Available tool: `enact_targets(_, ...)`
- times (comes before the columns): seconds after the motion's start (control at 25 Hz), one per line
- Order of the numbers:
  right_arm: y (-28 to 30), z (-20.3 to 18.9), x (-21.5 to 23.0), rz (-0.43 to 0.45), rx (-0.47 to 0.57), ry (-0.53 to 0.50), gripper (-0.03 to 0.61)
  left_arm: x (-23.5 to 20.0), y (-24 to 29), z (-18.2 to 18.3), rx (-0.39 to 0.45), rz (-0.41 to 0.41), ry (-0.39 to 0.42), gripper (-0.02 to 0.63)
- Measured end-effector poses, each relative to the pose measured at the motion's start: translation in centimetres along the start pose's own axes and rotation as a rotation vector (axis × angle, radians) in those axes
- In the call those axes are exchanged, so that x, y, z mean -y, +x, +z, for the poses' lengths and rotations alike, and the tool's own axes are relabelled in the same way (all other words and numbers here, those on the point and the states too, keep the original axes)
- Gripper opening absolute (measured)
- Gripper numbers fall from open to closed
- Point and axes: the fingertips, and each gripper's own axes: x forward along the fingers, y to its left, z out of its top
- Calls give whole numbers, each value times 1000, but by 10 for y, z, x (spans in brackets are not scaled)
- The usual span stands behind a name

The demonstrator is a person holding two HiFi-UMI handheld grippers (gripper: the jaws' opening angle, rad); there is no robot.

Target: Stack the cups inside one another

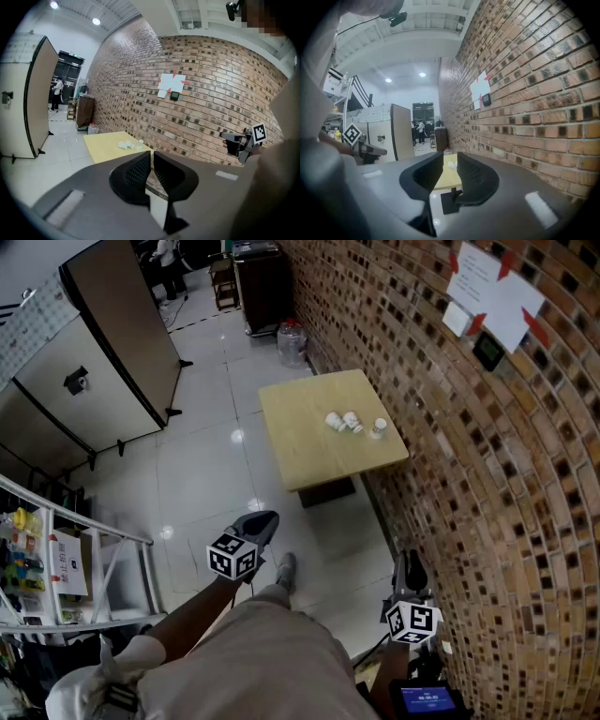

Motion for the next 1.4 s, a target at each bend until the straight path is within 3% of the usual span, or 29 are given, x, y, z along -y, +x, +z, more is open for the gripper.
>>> enact_targets(0.28, 72, 11, -19, -4, -11, -1, 87, -66, 31, 36, 5, -2, -4, 41)
enact_targets(0.76, 184, 19, -40, -4, -11, -6, 87, -152, 87, 64, -7, -34, -2, 44)
enact_targets(1.16, 236, 24, -22, -4, -21, 34, 84, -166, 145, 87, -35, -62, 9, 49)
enact_targets(1.4, 294, 20, 18, 52, -61, 27, 84, -170, 194, 95, -58, -15, -3, 52)
